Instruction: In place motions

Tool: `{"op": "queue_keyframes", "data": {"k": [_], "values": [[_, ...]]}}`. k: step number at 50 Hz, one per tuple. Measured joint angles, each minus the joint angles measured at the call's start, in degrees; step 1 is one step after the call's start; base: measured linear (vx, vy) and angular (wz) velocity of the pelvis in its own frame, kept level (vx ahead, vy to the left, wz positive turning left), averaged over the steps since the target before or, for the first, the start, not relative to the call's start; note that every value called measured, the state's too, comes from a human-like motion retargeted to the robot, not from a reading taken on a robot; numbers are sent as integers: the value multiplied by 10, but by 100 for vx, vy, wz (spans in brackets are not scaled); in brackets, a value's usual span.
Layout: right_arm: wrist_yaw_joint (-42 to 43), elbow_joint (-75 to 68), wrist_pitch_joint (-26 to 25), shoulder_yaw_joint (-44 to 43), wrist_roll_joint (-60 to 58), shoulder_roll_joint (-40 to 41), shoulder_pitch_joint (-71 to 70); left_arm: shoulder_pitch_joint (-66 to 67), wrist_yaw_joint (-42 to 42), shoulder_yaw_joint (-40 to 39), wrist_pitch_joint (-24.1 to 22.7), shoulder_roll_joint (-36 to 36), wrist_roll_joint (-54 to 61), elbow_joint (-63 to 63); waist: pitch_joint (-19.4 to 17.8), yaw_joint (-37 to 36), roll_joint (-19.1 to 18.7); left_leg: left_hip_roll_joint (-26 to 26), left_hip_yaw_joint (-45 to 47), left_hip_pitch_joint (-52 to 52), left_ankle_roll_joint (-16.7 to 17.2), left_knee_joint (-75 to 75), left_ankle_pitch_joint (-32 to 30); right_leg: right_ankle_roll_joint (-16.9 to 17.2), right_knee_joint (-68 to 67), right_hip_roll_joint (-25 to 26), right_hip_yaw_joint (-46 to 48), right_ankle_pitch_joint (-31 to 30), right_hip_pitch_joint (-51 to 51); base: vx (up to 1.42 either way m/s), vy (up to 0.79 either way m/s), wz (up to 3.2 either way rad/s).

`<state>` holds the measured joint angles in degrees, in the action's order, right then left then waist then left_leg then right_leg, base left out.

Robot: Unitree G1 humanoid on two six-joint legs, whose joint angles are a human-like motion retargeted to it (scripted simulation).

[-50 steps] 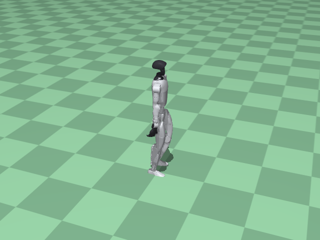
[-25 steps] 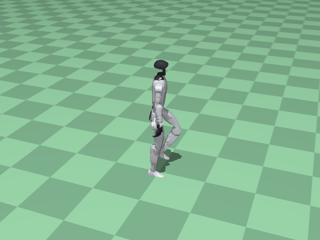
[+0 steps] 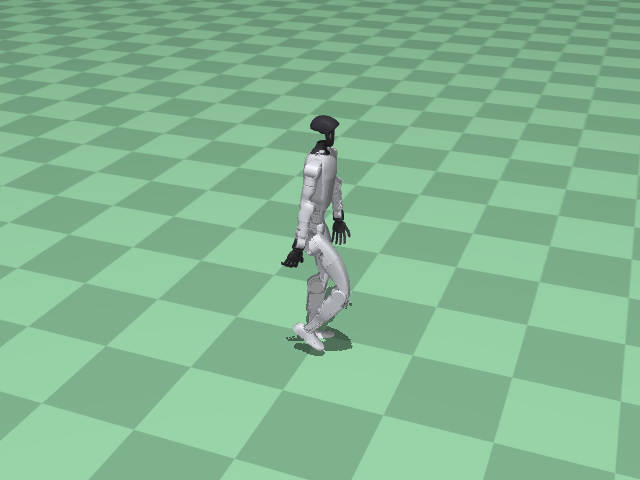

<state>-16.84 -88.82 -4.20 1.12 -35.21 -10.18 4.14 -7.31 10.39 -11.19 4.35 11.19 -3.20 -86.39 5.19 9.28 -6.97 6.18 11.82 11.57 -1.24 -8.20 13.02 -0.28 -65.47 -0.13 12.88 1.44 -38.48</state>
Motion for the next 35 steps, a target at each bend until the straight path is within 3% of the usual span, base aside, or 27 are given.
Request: {"op": "queue_keyframes", "data": {"k": [3, 7, 10, 13, 15, 17, 18, 20, 23, 25, 30, 35], "values": [[7, -24, -4, -10, -2, -2, 14, -12, -20, 17, -2, 5, -11, 19, 1, 0, -4, 4, -10, 0, -5, 4, -5, -2, -44, 8, -1, 7, -33, 2, -6, 22], [4, -36, -10, -11, -10, -6, 31, -16, -15, 29, -9, 4, -6, 34, 8, -7, 1, -2, -5, -7, -8, 16, -7, 0, 9, 7, -4, -1, -10, 6, 0, -5], [13, -49, -17, -11, 0, -7, 34, -4, -15, 25, -11, -3, -16, 33, 6, -19, 12, -13, 3, -29, -6, 22, -1, 10, 131, 13, -21, -13, 70, 12, 6, -2], [12, -48, -19, -11, 5, -8, 36, 28, -20, 12, -14, -18, -24, 22, 5, -5, 26, -33, -12, -34, -4, -14, 19, 29, 334, 11, -22, -54, 202, 20, 10, 66], [10, -41, -18, -10, 7, -7, 31, 51, -19, 0, -18, -27, -26, 10, 0, 3, 42, -52, -20, -20, -4, -79, 36, -2, 449, 7, 10, 37, 290, 18, 12, 52], [7, -31, -13, -8, 9, -4, 22, 67, -17, -14, -17, -30, -30, -7, 13, -31, 68, -56, 30, 41, -10, -207, -1, -45, 517, -35, 109, 100, 334, 5, 11, -5], [2, -24, -10, -11, 10, -2, 14, 70, -16, -20, -14, -30, -33, -16, 17, -19, 80, -61, 25, 99, -11, -297, -55, -42, 543, -43, 110, 97, 331, -9, 11, 61], [-10, -1, -6, -15, 8, -1, -4, 73, -20, -24, -10, -34, -24, -29, -10, -68, 110, -32, 69, 186, -29, -453, -138, -32, 558, -57, 55, 88, 339, -19, 11, -8], [-26, 40, -7, -4, -7, -1, -48, 61, -3, -46, -10, -43, 2, -63, -67, -94, 116, 3, 71, 279, -44, -618, -76, -39, 560, -59, 39, 69, 345, -32, 8, -40], [-16, 68, -6, 6, -24, 1, -66, 67, 5, -73, -9, -50, 7, -88, -74, -112, 129, 19, 87, 329, -43, -680, -54, -45, 568, -68, 17, 59, 340, -14, 10, -92], [-1, 121, 48, 28, -37, 4, -66, 124, 0, -91, -9, -51, -3, -108, -22, -115, 138, 44, 105, 398, -57, -748, -19, -48, 584, -78, 7, 53, 315, 14, 8, -22], [-25, 129, 54, 20, -42, 17, -63, 137, 1, -97, 4, -43, -3, -110, -16, -97, 129, 21, 102, 298, -37, -650, -27, -40, 596, -74, 30, 56, 334, 5, 0, 17]]}}
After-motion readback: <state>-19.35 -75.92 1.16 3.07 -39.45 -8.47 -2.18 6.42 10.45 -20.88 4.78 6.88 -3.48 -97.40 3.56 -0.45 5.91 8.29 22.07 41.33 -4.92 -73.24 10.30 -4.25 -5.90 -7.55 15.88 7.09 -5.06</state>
